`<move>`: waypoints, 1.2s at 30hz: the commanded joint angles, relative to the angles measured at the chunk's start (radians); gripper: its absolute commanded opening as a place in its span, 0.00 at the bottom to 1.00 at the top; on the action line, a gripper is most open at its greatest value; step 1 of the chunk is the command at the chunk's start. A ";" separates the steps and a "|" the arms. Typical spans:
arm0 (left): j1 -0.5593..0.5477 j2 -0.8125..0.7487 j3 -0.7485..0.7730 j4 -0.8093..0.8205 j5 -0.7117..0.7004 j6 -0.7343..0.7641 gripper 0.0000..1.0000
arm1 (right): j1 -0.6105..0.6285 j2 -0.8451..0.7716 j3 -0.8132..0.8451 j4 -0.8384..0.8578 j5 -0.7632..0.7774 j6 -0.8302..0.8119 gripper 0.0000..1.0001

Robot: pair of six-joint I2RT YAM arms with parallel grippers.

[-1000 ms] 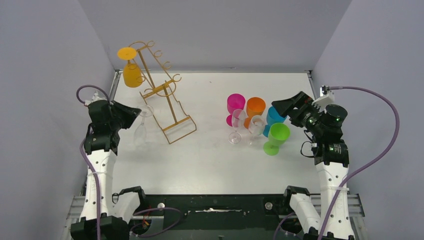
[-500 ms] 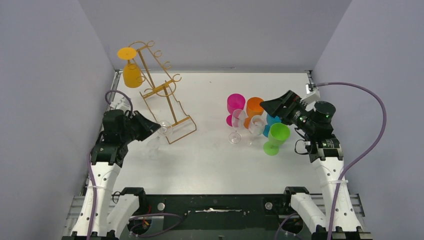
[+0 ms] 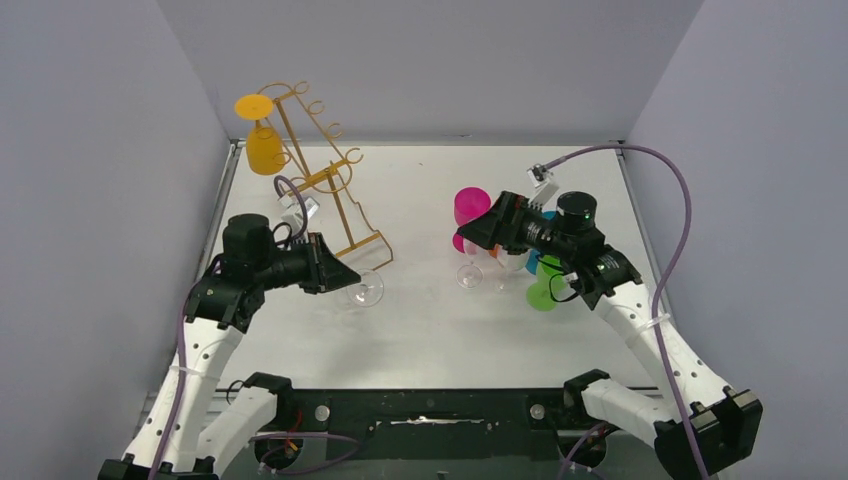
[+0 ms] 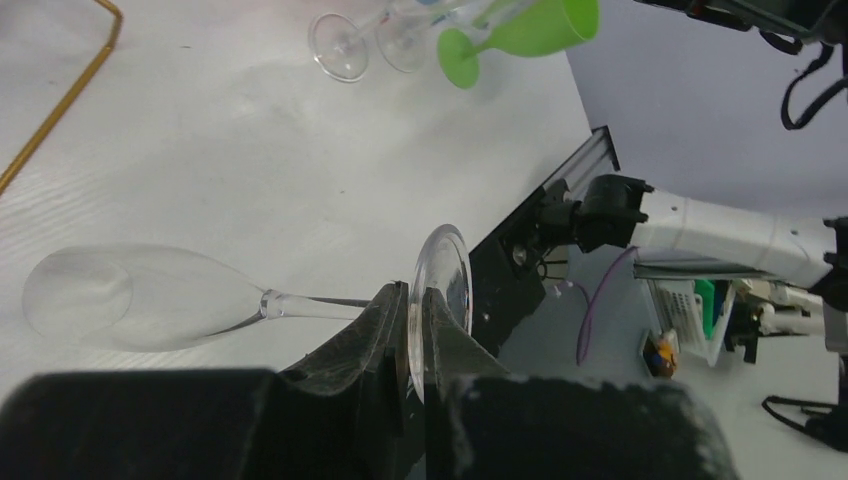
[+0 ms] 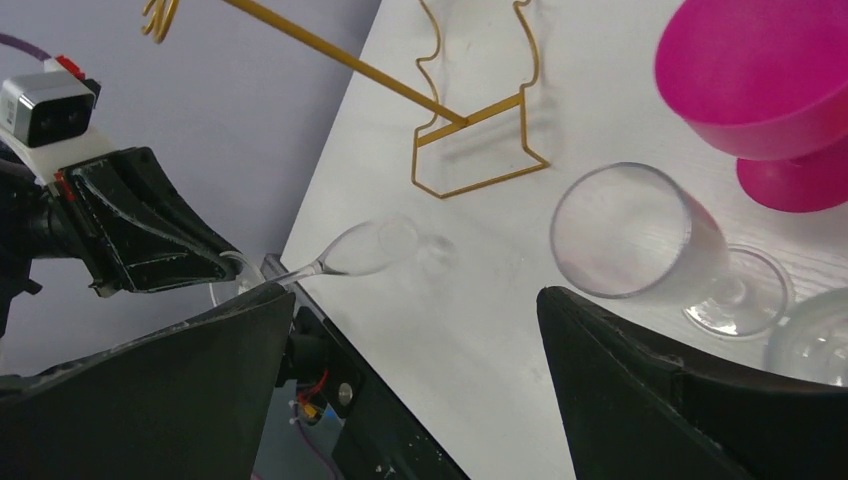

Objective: Take the wine glass off the wine glass rack
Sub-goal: Place the wine glass at the center of the board.

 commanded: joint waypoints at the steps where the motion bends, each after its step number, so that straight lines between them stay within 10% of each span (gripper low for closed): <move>1: -0.025 -0.015 0.046 0.085 0.150 0.047 0.00 | 0.087 0.020 0.065 0.093 0.038 -0.045 0.98; 17: -0.277 0.035 0.049 0.313 -0.115 -0.026 0.00 | 0.293 0.169 0.115 0.138 -0.074 -0.119 0.94; 36: -0.290 0.042 0.016 0.433 -0.019 -0.065 0.00 | 0.350 0.234 0.131 0.208 -0.210 -0.114 0.44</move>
